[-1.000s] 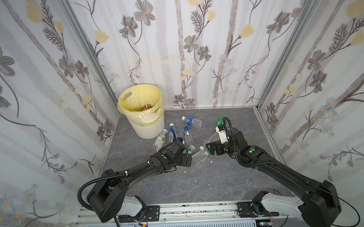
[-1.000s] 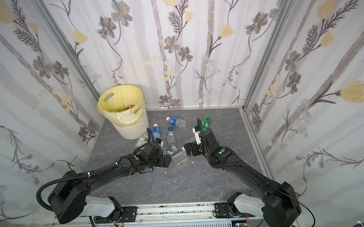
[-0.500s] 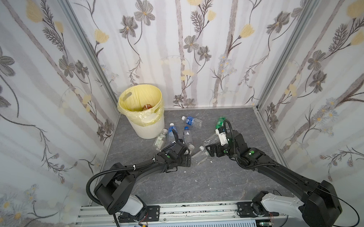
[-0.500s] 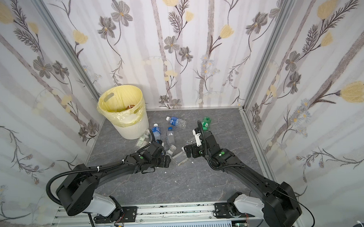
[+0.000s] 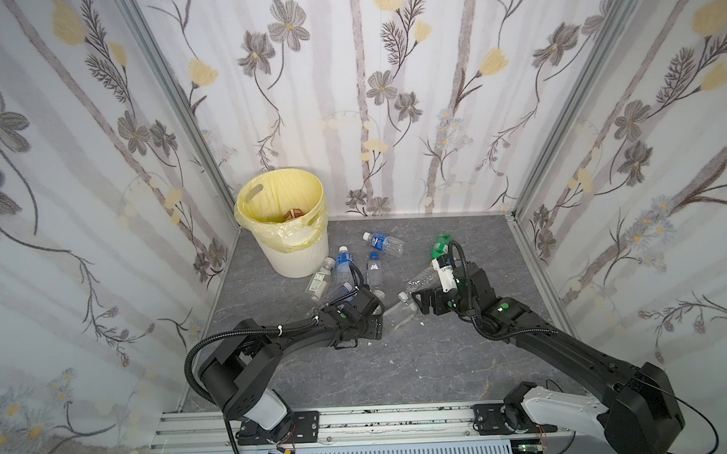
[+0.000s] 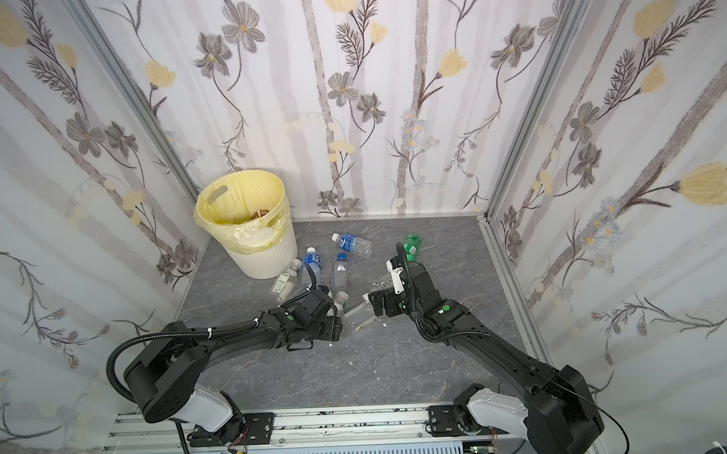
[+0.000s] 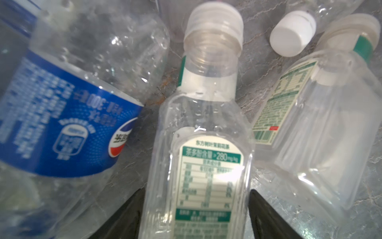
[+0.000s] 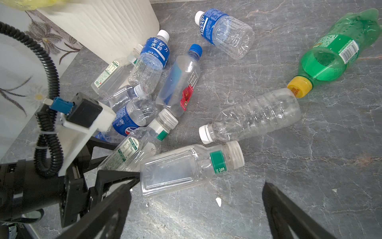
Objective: Throw the plastic bottles in the bin
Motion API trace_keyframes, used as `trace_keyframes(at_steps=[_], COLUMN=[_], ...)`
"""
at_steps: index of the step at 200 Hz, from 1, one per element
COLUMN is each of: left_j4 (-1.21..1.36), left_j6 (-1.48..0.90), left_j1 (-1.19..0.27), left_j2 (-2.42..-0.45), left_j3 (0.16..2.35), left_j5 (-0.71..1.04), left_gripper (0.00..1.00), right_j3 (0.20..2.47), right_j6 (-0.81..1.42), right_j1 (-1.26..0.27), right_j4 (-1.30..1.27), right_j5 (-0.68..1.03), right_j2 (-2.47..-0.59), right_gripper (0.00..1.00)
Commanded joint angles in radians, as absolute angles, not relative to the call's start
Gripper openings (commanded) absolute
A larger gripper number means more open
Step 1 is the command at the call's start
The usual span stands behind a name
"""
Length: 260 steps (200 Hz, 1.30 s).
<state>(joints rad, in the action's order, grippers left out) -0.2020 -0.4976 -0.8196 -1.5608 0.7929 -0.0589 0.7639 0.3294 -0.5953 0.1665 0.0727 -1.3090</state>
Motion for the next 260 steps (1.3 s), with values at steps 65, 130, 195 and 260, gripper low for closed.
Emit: trace_keyframes(at_steps=[65,130,195,260], left_j4=[-0.204,-0.213,-0.219,-0.211], left_j6=[-0.505,-0.490,-0.458,-0.407], left_j1=[-0.835,-0.834,-0.832,-0.834], left_j2=[-1.576,-1.536,-1.458,-1.366], left_j3=[0.791,0.803,0.851,0.892], left_j5=[-0.112,-0.108,-0.097,-0.095], left_gripper=[0.61,0.53,0.53,0.53], right_j3=[0.715,0.707,0.741,0.852], right_j6=[0.331,0.342,0.431,0.595], right_j1=[-0.598,-0.602,-0.603,-0.572], right_j4=[0.085,0.065,0.054,-0.026], right_j5=[0.125,0.153,0.179,0.263], right_j2=[-1.307,-1.315,-1.350,-1.442], right_gripper=[1.00,1.00,1.00,0.99])
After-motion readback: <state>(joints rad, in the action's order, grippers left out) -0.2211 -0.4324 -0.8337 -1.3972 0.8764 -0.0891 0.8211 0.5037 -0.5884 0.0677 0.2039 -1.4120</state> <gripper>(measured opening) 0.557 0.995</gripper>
